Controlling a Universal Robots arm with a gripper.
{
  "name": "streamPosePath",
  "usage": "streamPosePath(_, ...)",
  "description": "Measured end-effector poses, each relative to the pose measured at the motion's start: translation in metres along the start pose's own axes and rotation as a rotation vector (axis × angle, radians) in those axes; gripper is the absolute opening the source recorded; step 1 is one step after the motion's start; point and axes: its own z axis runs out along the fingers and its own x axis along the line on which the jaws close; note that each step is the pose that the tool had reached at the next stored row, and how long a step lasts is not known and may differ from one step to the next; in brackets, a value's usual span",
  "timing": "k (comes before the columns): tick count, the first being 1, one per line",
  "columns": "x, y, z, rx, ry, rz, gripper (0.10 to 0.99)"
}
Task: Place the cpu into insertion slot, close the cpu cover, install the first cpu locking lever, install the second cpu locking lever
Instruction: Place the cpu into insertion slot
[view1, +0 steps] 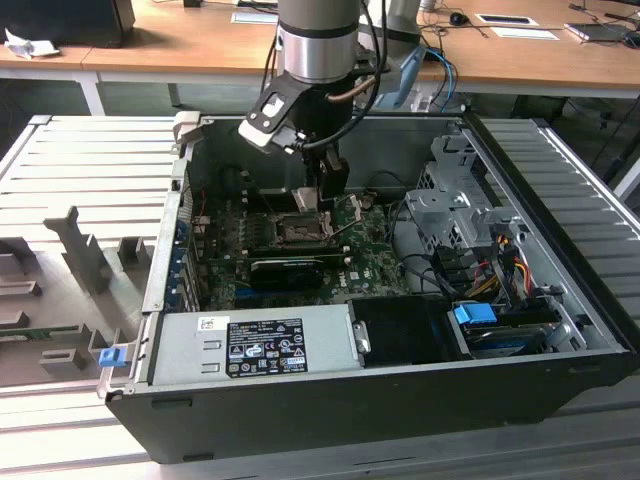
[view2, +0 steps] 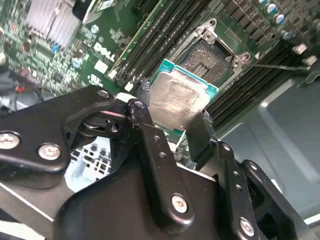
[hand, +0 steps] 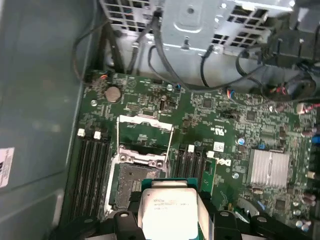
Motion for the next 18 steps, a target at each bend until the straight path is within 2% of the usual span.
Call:
streamPosePath(3,-0.0001,-0.0008,0.0092,-0.001,-0.0090,0.108,0.525)
streamPosePath(5,0.0001,-0.0011,0.0128,-0.002,-0.0106,0.130,0.525)
streamPosePath(8,0.0102,-0.0006,0.0224,-0.002,-0.0111,0.134,0.525)
streamPosePath(14,0.0142,-0.0051,0.0336,-0.004,-0.0080,0.100,0.525)
streamPosePath(15,0.0149,-0.0076,0.0358,-0.004,-0.0076,0.097,0.525)
streamPosePath(18,0.0177,-0.0088,0.0394,-0.004,-0.0077,0.097,0.525)
